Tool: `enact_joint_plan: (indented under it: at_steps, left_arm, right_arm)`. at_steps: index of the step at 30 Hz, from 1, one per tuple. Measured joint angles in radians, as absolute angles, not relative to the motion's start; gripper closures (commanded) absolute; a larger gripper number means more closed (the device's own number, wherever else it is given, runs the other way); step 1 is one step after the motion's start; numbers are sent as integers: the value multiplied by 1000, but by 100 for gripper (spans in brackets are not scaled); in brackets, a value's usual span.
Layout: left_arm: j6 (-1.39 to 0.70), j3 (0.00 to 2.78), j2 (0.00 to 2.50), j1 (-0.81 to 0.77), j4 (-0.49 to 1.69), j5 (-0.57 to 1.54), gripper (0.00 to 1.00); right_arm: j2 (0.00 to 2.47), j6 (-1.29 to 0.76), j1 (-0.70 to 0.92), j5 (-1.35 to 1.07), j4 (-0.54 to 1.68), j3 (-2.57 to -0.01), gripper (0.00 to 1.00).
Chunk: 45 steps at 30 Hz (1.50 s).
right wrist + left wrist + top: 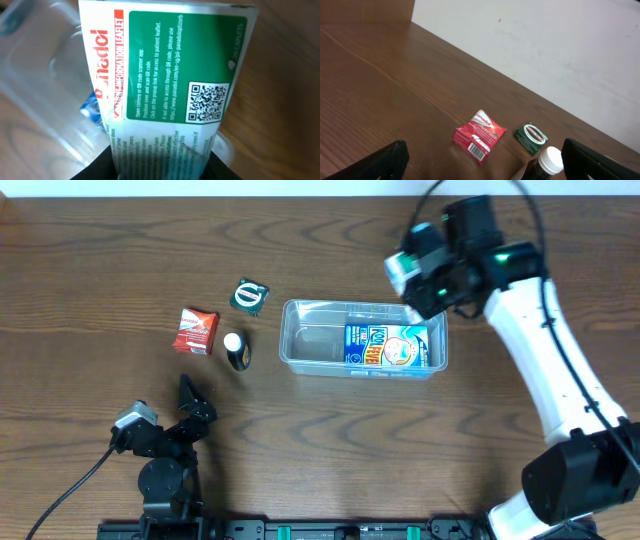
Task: Pack container
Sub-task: 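Lift the white-green box and carry it over the container, then lower the white-green box into the container beside the blue box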
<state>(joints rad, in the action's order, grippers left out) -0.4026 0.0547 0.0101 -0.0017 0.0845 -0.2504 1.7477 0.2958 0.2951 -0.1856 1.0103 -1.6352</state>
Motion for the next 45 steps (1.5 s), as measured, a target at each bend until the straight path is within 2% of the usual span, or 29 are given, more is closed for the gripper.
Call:
enact_joint_plan:
  at_steps: [6, 12, 18, 20, 21, 23, 25, 31, 38, 45]
  left_arm:
    - [-403, 55, 10, -2, 84, -250, 2]
    - [-403, 55, 10, -2, 84, -250, 2]
    - [-403, 55, 10, -2, 84, -250, 2]
    - [-403, 55, 10, -2, 84, -250, 2]
    - [-403, 55, 10, -2, 84, -250, 2]
    - [-403, 55, 10, -2, 84, -250, 2]
    - [-403, 55, 10, -2, 85, -250, 2]
    - [-403, 55, 10, -2, 85, -250, 2]
    - [-403, 55, 10, -2, 84, -250, 2]
    - [-402, 55, 10, -2, 85, -250, 2]
  right_arm:
    - [1748, 414, 391, -183, 1058, -1633, 67]
    - [1748, 533, 415, -183, 1111, -1629, 68]
    - [1748, 633, 415, -183, 1129, -1619, 59]
    - [1748, 665, 415, -179, 1128, -1607, 59]
    - [1748, 683, 415, -172, 1124, -1596, 62]
    - [1748, 710, 415, -155, 1104, -1570, 74]
    - [1748, 727, 415, -128, 1071, -1533, 75]
    - [1749, 746, 404, -70, 974, -1431, 70]
    - [1750, 756, 387, -52, 915, -1353, 59]
    - [1752, 760, 375, -51, 877, -1310, 58]
